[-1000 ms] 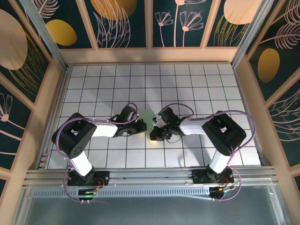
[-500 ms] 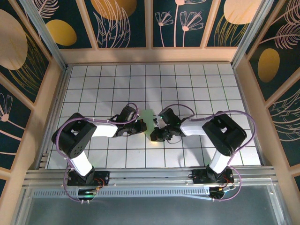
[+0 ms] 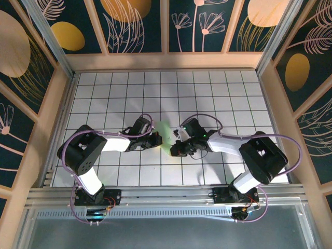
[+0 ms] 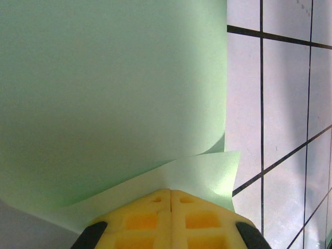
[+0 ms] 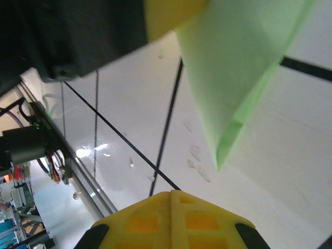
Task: Fold a paper plane with a square sheet of paper (fold left side to right side)
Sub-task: Third fold the triangle at the center of the table.
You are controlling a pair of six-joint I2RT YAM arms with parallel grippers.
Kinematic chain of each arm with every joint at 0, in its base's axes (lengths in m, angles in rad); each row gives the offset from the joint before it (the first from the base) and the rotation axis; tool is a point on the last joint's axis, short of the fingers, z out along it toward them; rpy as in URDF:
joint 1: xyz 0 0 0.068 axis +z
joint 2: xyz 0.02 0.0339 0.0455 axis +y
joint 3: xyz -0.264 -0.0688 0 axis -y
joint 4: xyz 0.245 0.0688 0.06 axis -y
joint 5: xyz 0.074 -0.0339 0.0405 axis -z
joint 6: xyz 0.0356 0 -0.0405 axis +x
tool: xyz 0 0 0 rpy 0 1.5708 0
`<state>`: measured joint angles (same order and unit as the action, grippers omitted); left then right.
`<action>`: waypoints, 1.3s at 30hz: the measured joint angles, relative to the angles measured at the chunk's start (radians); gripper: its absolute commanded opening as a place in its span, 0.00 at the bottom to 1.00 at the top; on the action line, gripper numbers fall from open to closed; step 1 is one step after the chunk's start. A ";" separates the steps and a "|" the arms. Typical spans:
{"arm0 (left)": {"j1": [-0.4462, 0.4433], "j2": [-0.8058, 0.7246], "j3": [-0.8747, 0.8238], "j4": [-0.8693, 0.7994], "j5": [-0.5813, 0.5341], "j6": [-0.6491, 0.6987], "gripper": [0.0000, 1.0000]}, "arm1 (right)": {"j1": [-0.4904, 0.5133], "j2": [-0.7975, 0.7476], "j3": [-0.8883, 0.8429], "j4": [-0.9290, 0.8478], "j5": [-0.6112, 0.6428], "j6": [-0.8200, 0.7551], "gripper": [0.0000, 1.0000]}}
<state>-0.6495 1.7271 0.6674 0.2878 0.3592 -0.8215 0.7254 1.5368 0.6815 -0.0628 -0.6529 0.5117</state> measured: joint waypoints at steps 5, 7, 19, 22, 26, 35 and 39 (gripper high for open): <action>0.000 0.000 0.000 0.000 0.000 -0.003 0.02 | 0.001 0.011 0.007 0.050 0.021 0.024 0.00; 0.000 0.000 0.000 0.000 0.000 -0.003 0.02 | 0.001 0.031 0.010 0.080 0.031 0.038 0.00; 0.000 0.000 0.000 0.000 0.000 -0.003 0.02 | 0.001 0.138 0.045 0.126 0.088 0.052 0.00; 0.000 0.000 0.000 0.000 0.000 -0.003 0.02 | 0.001 0.151 0.052 0.121 0.105 0.052 0.00; 0.000 0.000 0.000 0.000 0.000 -0.003 0.02 | 0.002 0.173 0.054 0.106 0.120 0.048 0.00; 0.000 -0.018 0.000 -0.018 -0.018 -0.003 0.06 | 0.010 0.190 0.093 0.053 0.139 0.041 0.00; 0.000 -0.085 -0.026 -0.022 -0.031 -0.003 0.04 | 0.013 0.196 0.110 0.028 0.150 0.036 0.00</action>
<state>-0.6491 1.6424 0.6418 0.2661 0.3279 -0.8249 0.7383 1.7332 0.7918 -0.0345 -0.5034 0.5476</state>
